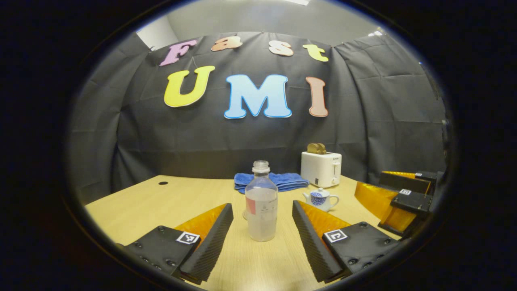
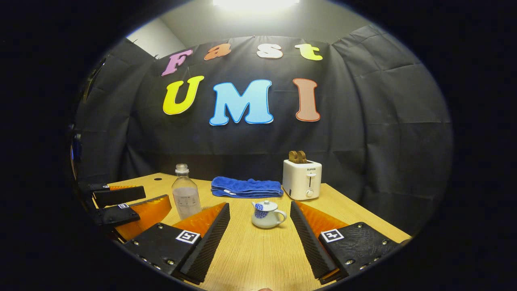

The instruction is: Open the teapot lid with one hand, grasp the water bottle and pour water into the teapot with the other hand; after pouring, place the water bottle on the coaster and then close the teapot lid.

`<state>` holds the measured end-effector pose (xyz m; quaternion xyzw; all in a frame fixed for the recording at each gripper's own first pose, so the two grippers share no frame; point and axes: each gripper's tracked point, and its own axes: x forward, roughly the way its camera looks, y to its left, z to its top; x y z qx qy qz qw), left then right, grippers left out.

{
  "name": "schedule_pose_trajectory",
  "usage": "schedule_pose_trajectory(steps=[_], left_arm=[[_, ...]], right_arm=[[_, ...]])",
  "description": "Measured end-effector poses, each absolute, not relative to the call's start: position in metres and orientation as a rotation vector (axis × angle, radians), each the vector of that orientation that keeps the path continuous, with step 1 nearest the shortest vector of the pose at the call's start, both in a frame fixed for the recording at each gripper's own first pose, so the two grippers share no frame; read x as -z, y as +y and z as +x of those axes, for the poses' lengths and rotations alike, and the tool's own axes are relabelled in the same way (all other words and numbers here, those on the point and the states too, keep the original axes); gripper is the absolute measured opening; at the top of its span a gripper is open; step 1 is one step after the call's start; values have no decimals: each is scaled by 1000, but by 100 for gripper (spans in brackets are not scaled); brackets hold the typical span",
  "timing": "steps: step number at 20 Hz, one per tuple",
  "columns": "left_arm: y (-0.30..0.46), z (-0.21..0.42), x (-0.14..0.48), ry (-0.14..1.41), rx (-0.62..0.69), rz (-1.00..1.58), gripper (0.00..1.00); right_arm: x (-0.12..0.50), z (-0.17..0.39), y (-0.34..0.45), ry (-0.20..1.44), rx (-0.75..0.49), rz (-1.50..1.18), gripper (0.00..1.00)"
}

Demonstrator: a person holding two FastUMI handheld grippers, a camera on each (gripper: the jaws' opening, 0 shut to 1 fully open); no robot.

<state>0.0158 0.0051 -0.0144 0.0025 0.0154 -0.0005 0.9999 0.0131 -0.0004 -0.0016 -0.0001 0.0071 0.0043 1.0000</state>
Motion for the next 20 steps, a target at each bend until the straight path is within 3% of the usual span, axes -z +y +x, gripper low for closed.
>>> schedule_pose_trajectory(steps=[10, 20], left_arm=[[8, 67, 42, 83, 30, 14, 100], [8, 112, 62, 116, 67, 61, 100]], right_arm=[[-11, 102, -9, -6, 24, -4, 93], [51, 209, -12, 114, 52, 2, 93]])
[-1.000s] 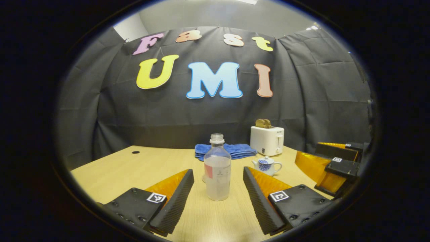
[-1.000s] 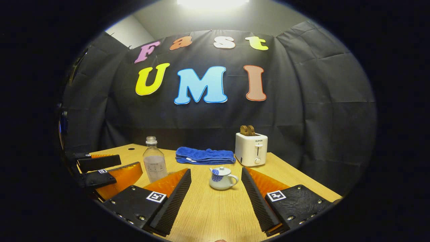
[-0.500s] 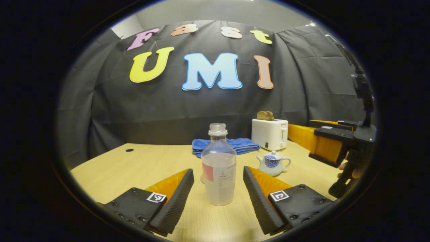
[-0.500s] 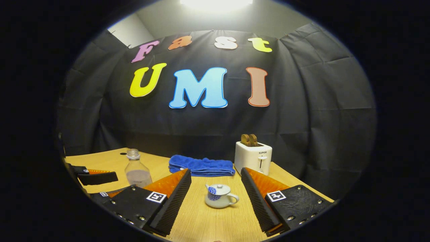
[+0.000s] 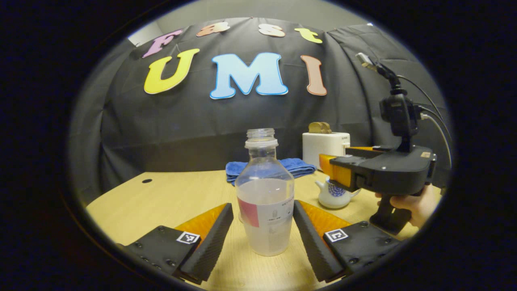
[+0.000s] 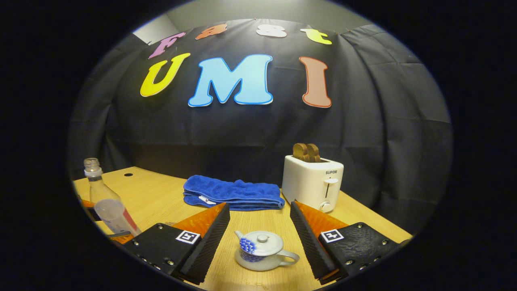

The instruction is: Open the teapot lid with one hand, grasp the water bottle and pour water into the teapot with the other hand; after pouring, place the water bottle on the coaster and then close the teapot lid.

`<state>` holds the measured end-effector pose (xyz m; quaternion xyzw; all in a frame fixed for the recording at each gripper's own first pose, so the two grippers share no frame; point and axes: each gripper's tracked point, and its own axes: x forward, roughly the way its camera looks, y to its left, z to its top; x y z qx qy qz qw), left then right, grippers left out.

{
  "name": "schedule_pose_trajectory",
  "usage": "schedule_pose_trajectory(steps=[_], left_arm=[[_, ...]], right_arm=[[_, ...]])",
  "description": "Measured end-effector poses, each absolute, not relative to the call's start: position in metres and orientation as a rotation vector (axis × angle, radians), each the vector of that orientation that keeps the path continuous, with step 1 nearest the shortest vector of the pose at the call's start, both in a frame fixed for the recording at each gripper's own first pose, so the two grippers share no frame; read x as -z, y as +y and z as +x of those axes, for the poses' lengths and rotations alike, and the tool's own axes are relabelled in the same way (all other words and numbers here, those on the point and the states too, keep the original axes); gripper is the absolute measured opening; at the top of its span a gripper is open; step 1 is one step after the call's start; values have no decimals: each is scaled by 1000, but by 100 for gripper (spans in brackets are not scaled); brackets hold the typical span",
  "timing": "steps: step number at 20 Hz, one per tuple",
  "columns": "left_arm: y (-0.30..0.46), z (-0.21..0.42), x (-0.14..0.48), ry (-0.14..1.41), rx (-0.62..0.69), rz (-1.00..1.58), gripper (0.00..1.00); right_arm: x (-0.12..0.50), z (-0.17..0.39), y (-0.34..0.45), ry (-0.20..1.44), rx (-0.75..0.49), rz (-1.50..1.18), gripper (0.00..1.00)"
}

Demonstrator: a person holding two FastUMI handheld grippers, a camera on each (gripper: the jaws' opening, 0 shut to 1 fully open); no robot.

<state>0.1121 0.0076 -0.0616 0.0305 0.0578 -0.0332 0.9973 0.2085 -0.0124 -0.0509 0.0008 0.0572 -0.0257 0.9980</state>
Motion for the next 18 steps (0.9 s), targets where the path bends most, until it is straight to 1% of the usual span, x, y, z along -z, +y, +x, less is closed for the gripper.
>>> schedule_pose_trajectory(steps=[2, 4, 6, 7, 8, 10, 11, 14, 15, 16, 18], left_arm=[[8, 116, 64, 113, 69, 60, 100], [7, 120, 65, 110, 72, 53, 100], [8, 120, 67, 113, 73, 49, 100], [8, 121, 65, 110, 74, 49, 100], [7, 121, 65, 107, 74, 47, 100], [9, 121, 64, 106, 73, 41, 100], [9, 120, 64, 107, 77, 36, 100], [9, 119, 65, 112, 77, 36, 93], [9, 118, 65, 112, 79, 33, 90], [9, 119, 64, 111, 82, 28, 88], [9, 118, 64, 111, 81, 22, 87]], right_arm=[[63, 220, -14, 134, 49, 23, 93], [75, 227, -18, 161, 60, 15, 88], [79, 231, -21, 177, 68, 28, 88], [80, 233, -19, 187, 55, 53, 72], [83, 234, -17, 204, 48, 66, 68], [88, 238, -18, 214, 54, 61, 69], [87, 237, -15, 213, 54, 54, 54], [83, 235, -16, 215, 62, 27, 54], [86, 239, -17, 215, 73, 22, 33], [85, 240, -17, 213, 74, 13, 30], [85, 240, -17, 209, 76, -6, 30]])
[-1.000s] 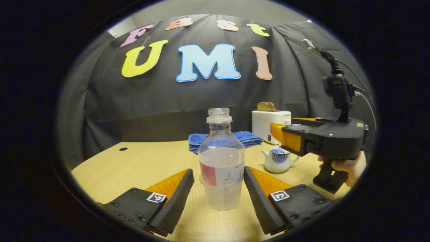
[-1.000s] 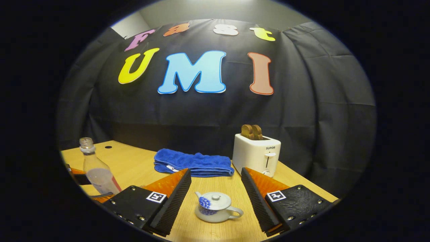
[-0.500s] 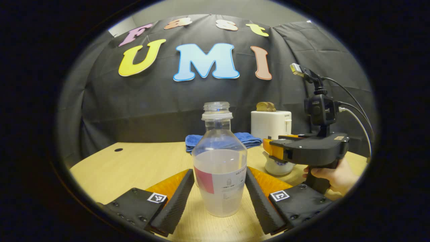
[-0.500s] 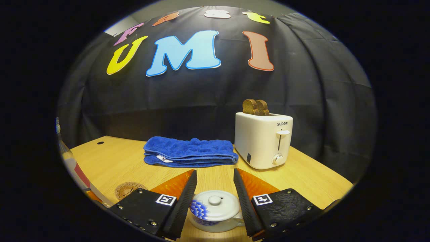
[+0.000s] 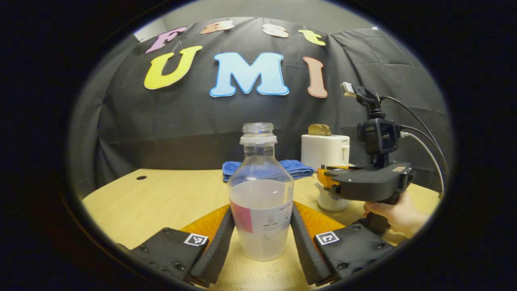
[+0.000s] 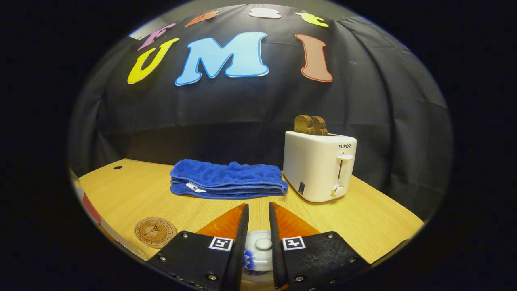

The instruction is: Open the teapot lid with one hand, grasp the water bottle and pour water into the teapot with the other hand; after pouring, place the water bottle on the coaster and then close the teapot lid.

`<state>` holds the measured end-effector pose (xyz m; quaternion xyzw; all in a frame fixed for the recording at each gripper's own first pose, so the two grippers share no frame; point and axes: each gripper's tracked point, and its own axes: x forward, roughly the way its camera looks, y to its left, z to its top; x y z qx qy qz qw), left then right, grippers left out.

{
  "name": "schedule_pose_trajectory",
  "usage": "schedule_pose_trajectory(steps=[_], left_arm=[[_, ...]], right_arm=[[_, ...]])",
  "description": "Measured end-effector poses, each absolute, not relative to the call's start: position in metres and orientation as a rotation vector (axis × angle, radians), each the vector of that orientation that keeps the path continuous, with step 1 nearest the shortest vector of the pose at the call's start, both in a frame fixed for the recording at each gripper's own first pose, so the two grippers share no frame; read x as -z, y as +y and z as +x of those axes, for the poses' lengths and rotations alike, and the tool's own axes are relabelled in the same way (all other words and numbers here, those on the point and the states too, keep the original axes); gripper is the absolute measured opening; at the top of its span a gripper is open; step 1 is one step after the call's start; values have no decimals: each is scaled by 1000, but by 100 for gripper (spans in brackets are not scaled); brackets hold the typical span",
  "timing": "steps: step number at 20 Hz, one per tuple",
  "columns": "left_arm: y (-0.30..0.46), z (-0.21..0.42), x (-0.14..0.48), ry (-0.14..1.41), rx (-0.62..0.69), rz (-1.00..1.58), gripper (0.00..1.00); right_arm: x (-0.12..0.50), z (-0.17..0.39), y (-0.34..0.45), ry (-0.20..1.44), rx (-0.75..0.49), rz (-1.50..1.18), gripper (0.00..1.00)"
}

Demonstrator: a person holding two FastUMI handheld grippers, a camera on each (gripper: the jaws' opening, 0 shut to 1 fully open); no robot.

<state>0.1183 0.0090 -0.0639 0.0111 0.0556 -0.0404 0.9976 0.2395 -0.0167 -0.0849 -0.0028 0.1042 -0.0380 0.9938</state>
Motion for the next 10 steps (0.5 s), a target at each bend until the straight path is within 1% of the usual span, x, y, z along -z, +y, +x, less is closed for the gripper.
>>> schedule_pose_trajectory(steps=[7, 10], left_arm=[[10, 118, 64, 109, 73, 8, 87], [10, 117, 65, 108, 69, 3, 87]], right_arm=[[84, 240, -17, 205, 64, -2, 30], [75, 247, -16, 156, 51, -25, 30]])
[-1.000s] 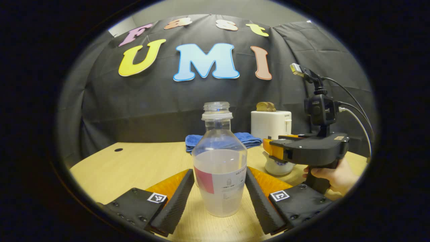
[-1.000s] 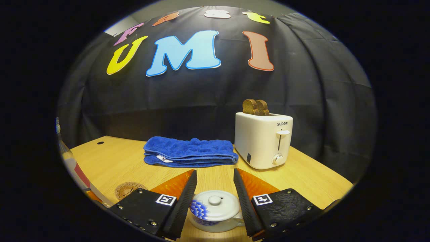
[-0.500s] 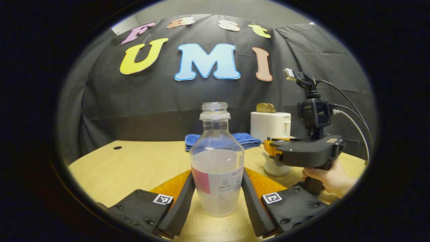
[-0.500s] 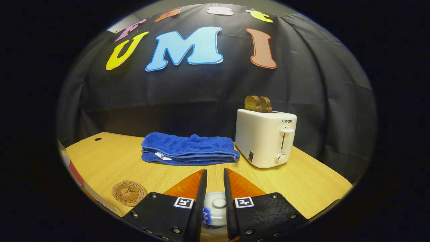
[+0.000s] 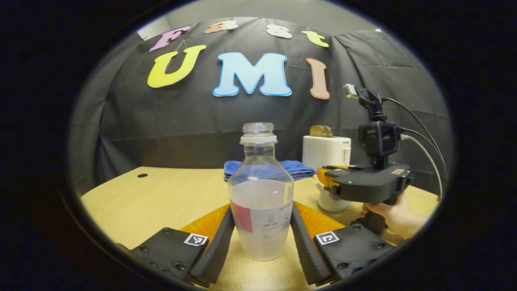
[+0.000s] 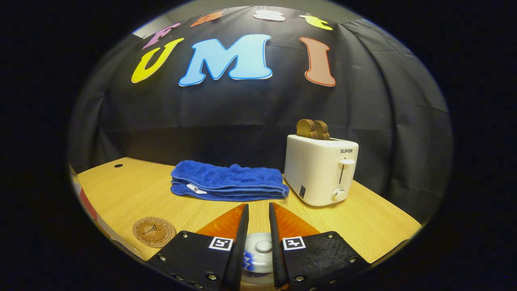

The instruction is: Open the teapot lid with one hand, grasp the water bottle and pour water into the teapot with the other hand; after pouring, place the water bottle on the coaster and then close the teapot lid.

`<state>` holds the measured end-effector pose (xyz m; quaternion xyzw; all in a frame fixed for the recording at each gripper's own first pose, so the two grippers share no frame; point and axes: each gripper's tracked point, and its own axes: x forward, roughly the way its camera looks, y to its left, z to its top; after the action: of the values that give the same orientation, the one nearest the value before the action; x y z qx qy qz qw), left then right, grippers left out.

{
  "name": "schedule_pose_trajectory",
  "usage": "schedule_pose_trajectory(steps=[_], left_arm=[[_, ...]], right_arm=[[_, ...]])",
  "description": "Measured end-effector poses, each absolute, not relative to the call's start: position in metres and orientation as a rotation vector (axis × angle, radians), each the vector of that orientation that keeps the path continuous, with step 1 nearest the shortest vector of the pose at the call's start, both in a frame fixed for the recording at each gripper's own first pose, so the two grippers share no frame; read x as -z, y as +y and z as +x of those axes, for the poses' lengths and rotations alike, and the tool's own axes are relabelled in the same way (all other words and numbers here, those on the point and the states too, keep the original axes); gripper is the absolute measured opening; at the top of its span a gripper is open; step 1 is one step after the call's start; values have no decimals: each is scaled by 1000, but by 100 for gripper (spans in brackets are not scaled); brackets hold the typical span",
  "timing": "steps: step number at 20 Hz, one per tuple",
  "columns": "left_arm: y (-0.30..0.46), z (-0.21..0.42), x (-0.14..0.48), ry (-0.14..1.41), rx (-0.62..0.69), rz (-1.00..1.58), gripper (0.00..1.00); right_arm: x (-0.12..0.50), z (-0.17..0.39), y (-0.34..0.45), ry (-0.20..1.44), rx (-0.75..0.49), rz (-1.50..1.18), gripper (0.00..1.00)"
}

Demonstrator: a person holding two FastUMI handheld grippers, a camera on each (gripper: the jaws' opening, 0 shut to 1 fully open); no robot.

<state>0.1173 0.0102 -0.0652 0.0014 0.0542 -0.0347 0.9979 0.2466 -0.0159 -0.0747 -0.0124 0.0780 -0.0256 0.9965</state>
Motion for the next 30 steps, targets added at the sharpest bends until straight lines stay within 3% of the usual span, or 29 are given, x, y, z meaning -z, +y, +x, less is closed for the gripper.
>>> schedule_pose_trajectory(steps=[4, 5, 10, 11, 19, 27, 30], left_arm=[[10, 117, 65, 107, 71, 3, 87], [11, 117, 64, 108, 70, 5, 87], [11, 116, 65, 109, 75, 6, 87], [11, 116, 64, 105, 75, 0, 87], [10, 117, 63, 101, 74, -16, 87], [13, 119, 61, 126, 89, 206, 85], [9, 152, 55, 162, 126, 366, 85]], right_arm=[[73, 246, -27, 196, 93, 5, 30], [83, 252, -26, 197, 84, -1, 14], [80, 249, -21, 187, 67, -31, 14], [81, 250, -22, 185, 61, -24, 9], [34, 236, -22, 52, 57, -1, 9], [44, 208, -62, 149, 76, -19, 8], [49, 194, -77, 172, 82, -38, 9]])
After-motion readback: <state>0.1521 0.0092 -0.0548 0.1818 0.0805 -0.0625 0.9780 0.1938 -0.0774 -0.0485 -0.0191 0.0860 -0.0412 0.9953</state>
